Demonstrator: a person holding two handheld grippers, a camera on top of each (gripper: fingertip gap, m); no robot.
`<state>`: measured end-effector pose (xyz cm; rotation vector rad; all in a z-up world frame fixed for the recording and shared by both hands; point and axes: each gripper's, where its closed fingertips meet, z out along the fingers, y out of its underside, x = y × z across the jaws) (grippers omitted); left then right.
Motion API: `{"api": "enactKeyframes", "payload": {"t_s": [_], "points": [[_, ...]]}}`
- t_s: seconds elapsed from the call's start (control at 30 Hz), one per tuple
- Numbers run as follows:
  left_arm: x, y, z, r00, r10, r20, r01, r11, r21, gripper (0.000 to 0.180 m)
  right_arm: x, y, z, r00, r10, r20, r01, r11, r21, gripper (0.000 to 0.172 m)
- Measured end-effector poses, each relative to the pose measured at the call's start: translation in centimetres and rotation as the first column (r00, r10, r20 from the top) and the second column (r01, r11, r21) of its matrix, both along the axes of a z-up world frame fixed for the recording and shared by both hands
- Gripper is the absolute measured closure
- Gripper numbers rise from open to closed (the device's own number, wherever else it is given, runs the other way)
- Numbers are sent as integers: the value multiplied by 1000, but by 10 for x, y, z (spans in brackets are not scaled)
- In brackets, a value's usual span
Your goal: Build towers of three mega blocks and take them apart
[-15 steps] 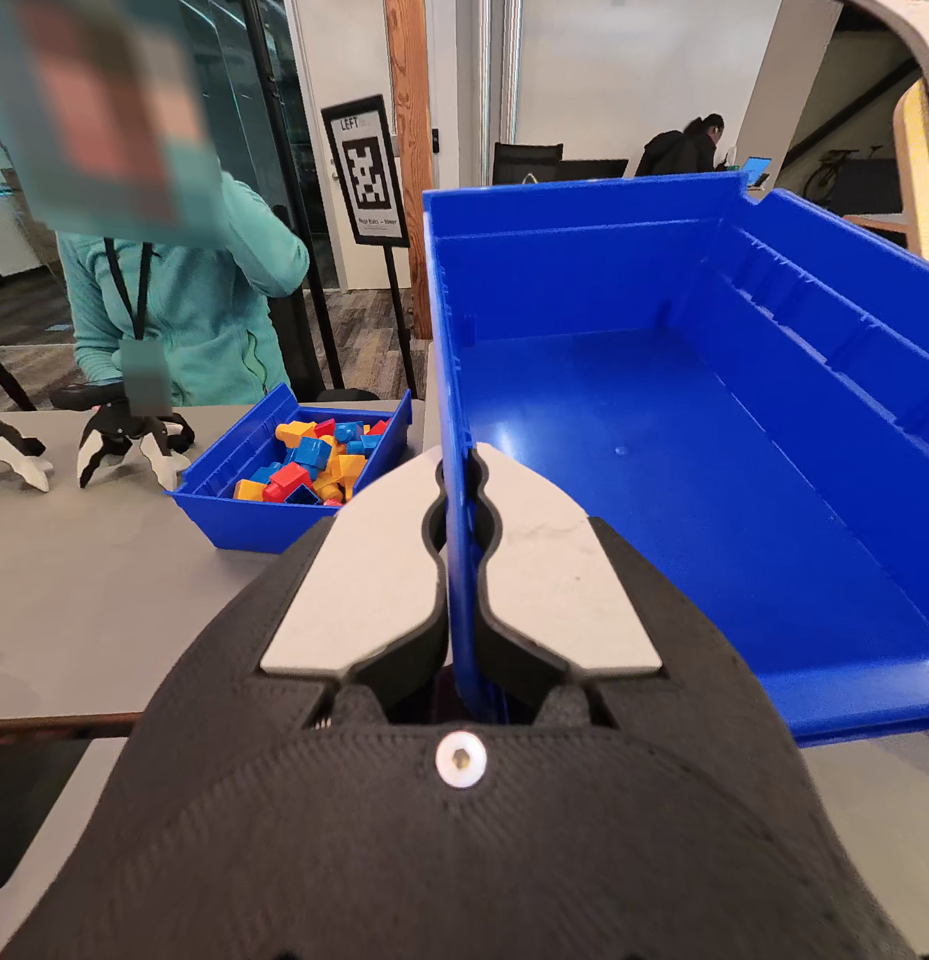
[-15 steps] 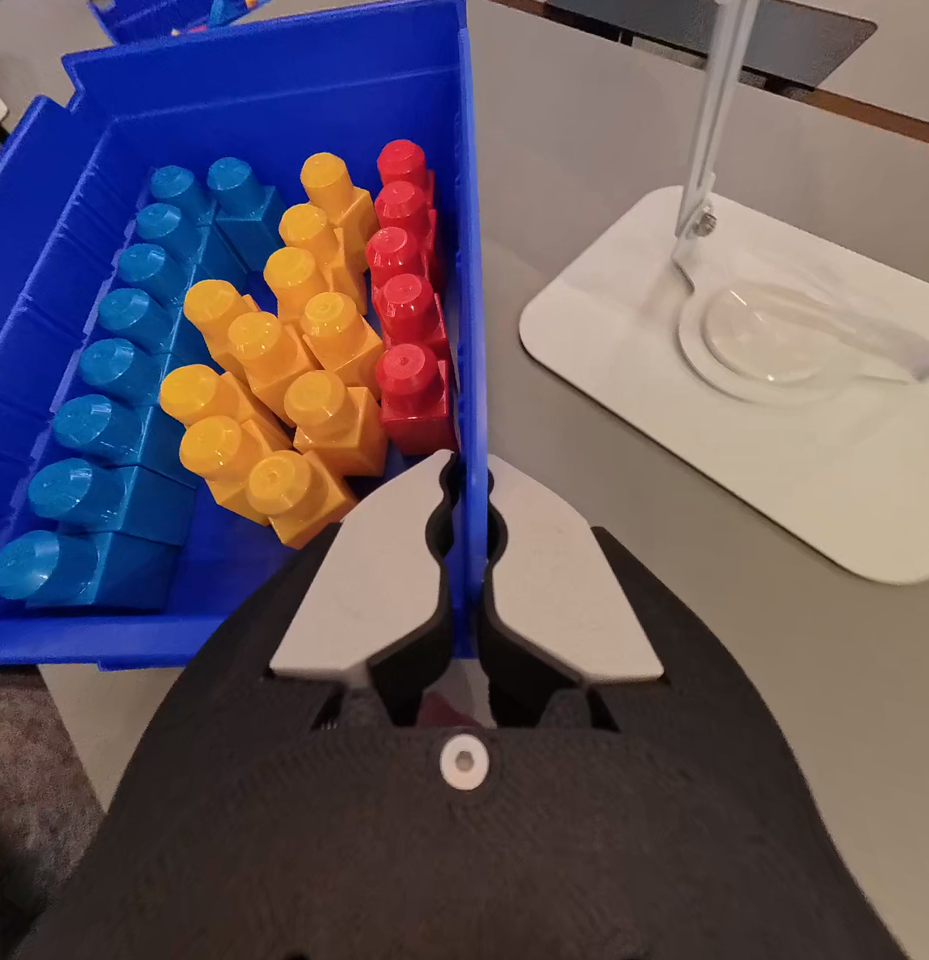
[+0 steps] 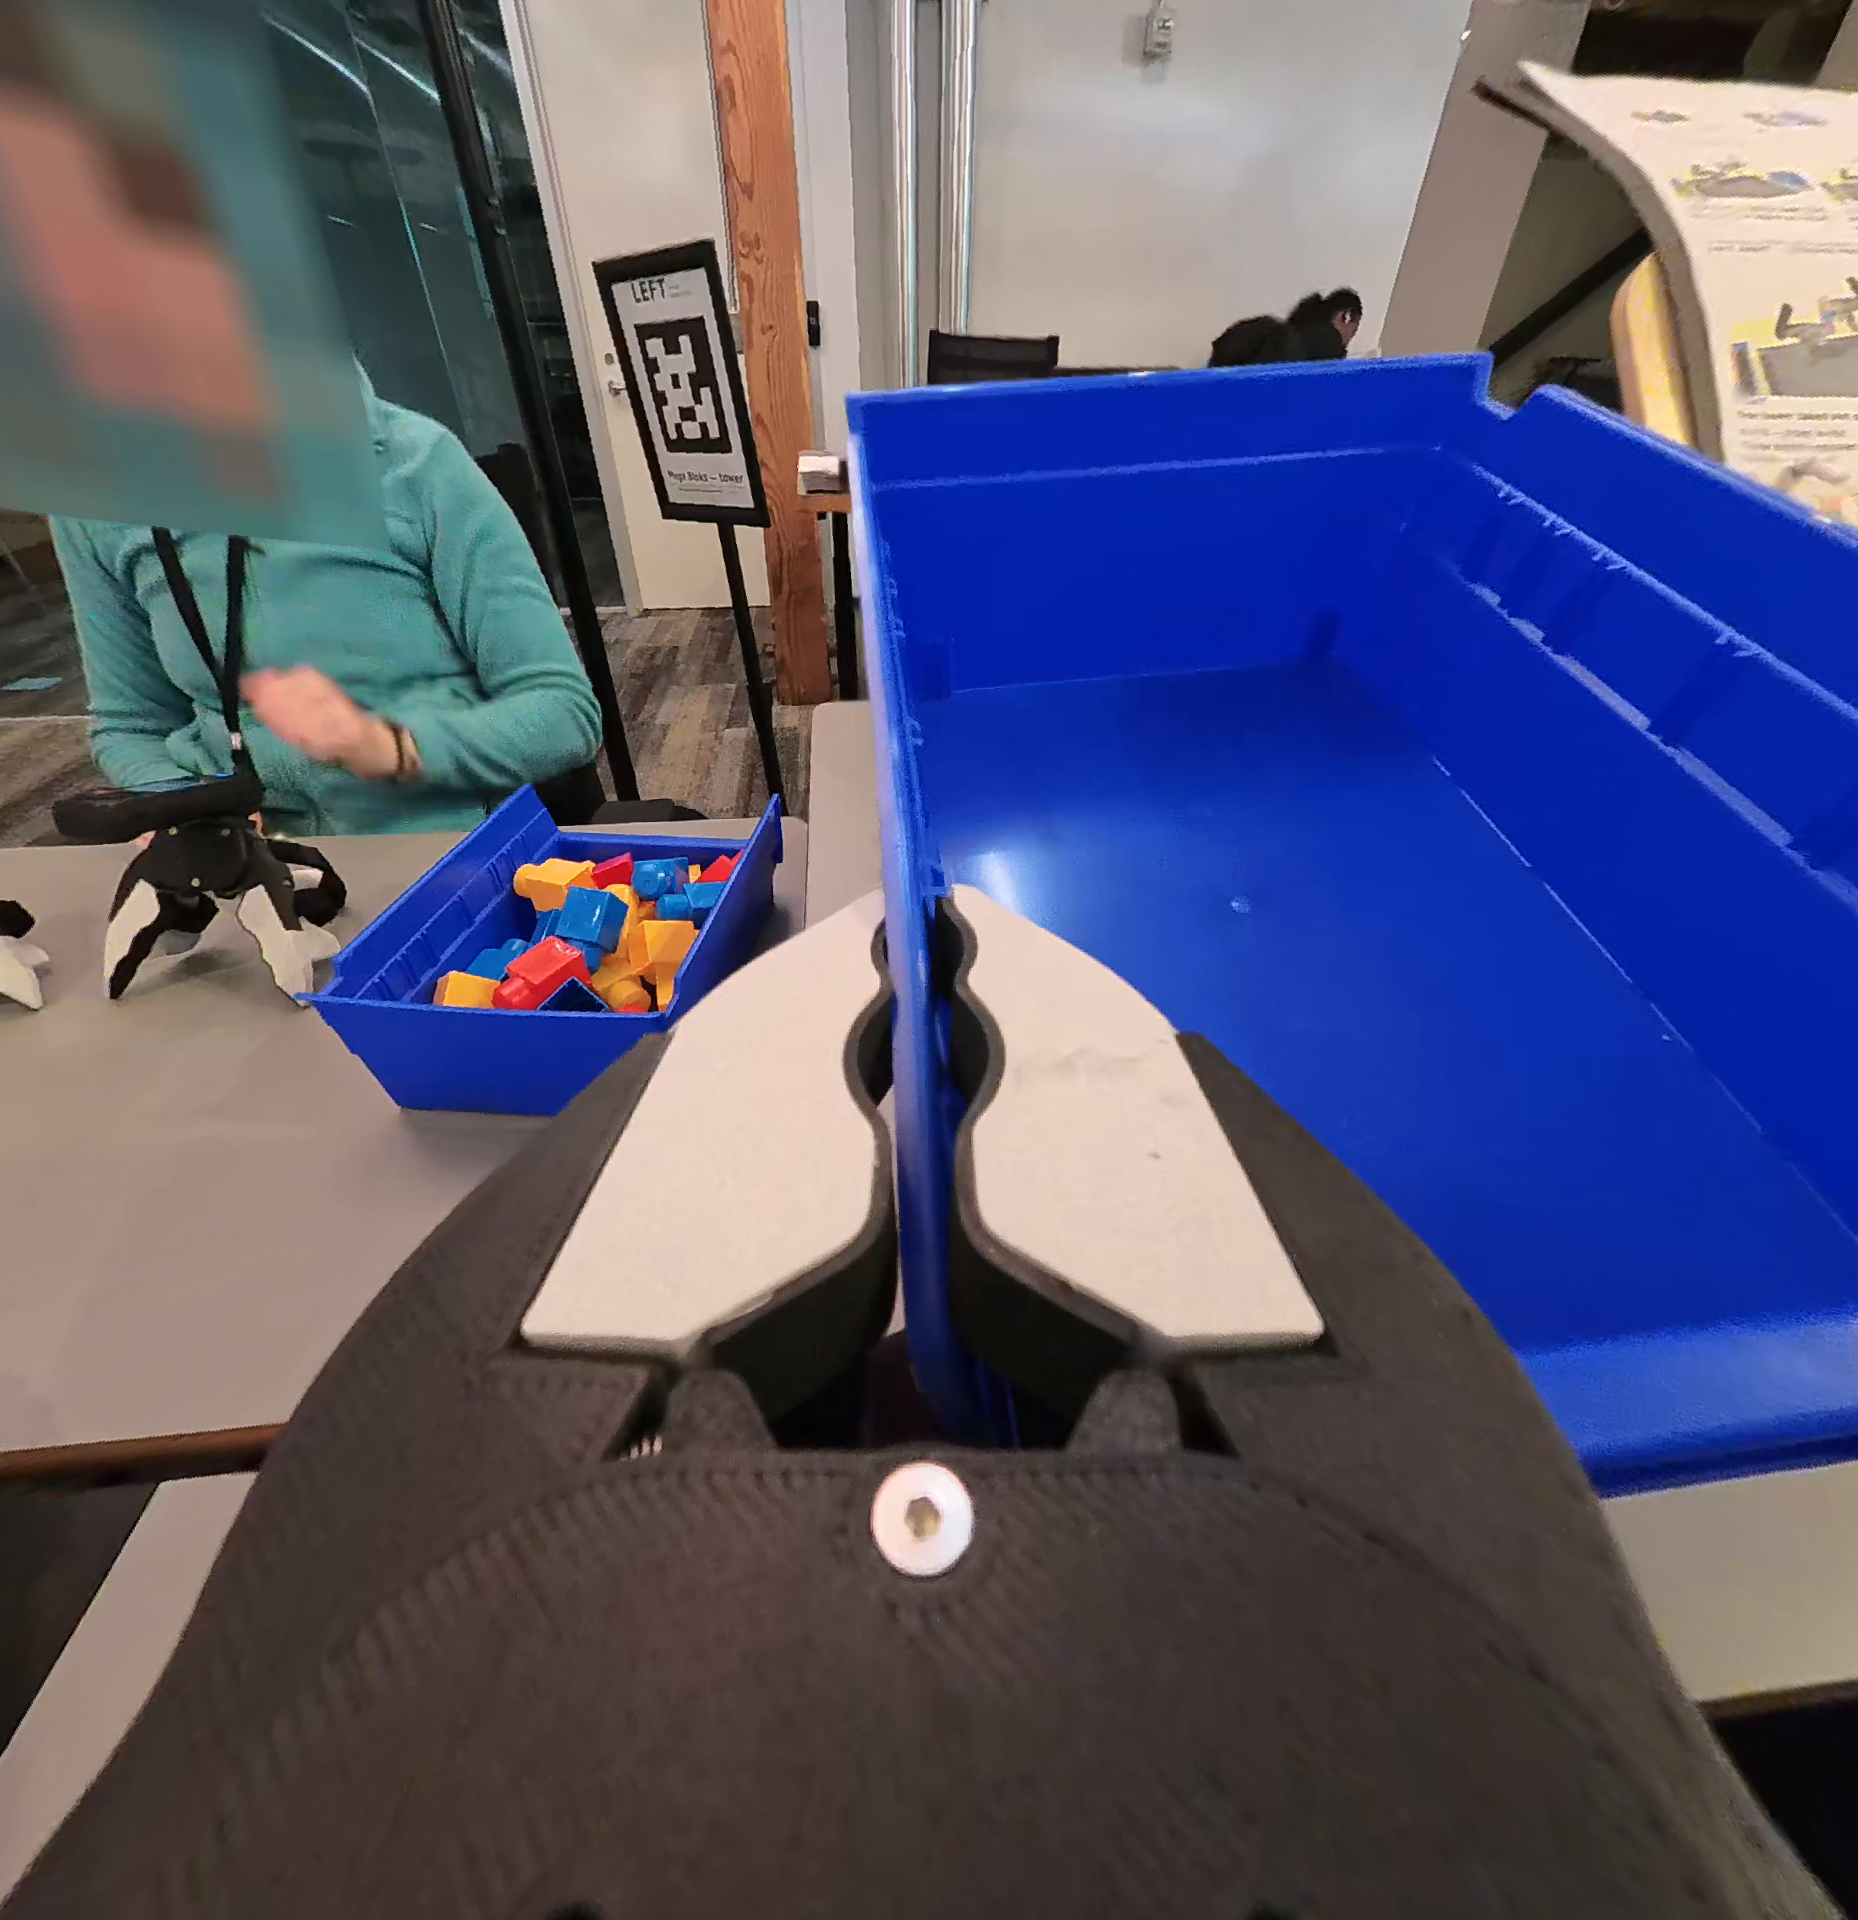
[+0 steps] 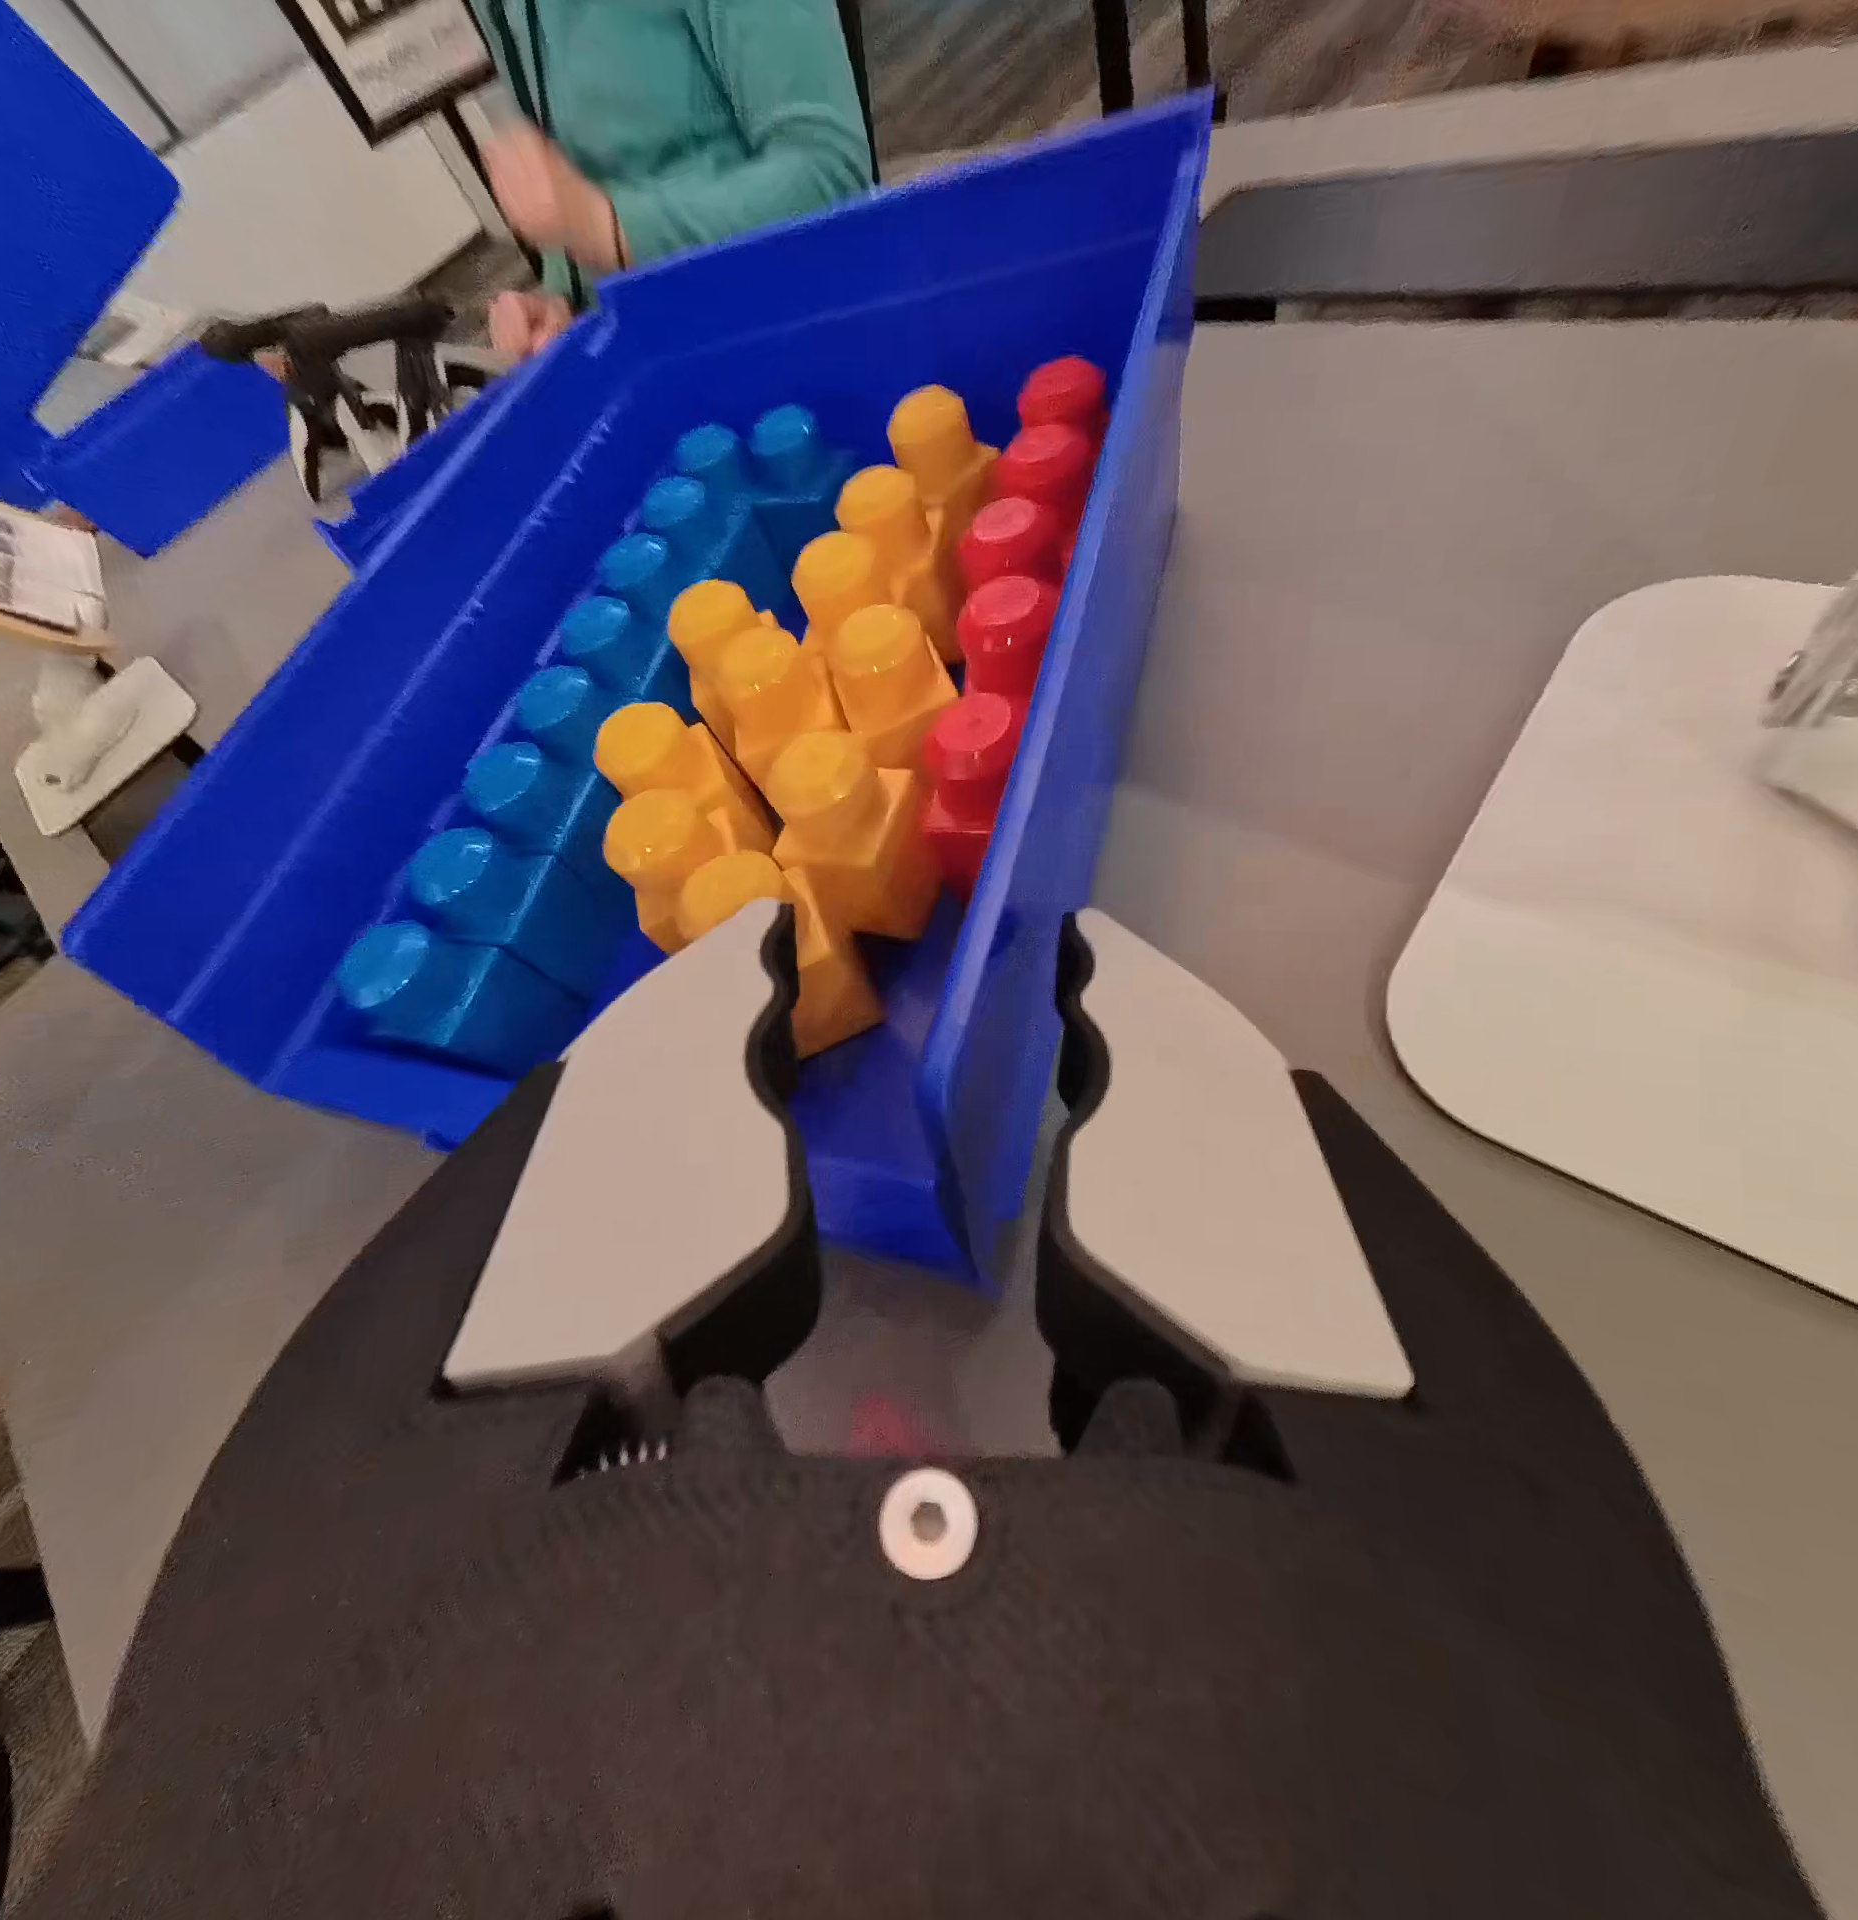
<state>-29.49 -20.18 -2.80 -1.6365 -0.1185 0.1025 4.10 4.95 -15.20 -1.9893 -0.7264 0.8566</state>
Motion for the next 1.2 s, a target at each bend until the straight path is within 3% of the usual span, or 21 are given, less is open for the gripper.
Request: {"api": "enactKeyframes", "payload": {"t_s": [0.1, 0.23, 0.37, 0.53, 0.6, 0.77, 0.93, 1.07, 1.17, 1.2], "points": [[13, -9, 14, 999, -15, -32, 16, 1000, 27, 177, 16, -12, 24, 997, 16, -69, -14, 999, 38, 111], [49, -14, 43, 995, -79, -66, 84, 994, 66, 177, 50, -49, 70, 984, 137, -113, -125, 987, 101, 117], [117, -2, 80, 972, -208, -108, 219, 971, 99, 177, 97, -85, 122, 968, 221, -121, -196, 962, 191, 121], [232, 45, 119, 901, -406, -154, 426, 894, 136, 177, 213, -80, 193, 968, 123, -216, -58, 956, 287, 128], [282, 71, 129, 855, -488, -177, 513, 846, 145, 177, 269, -81, 218, 966, 124, -226, -37, 934, 355, 123], [430, 146, 127, 735, -648, -200, 676, 726, 129, 176, 414, -91, 273, 853, 43, -520, 189, 903, 385, 116], [577, 218, 92, 637, -747, -190, 766, 640, 52, 177, 488, -104, 278, 750, 31, -661, 276, 894, 354, 110], [660, 263, 55, 600, -773, -207, 789, 614, -3, 177, 526, -77, 251, 694, -11, -720, 353, 877, 327, 91], [703, 288, 28, 595, -770, -232, 783, 620, -51, 177, 551, -49, 227, 586, 3, -810, 356, 897, 261, 84], [712, 297, 20, 596, -773, -219, 782, 620, -59, 177, 562, -38, 216, 582, -23, -813, 385, 889, 250, 83]]}}
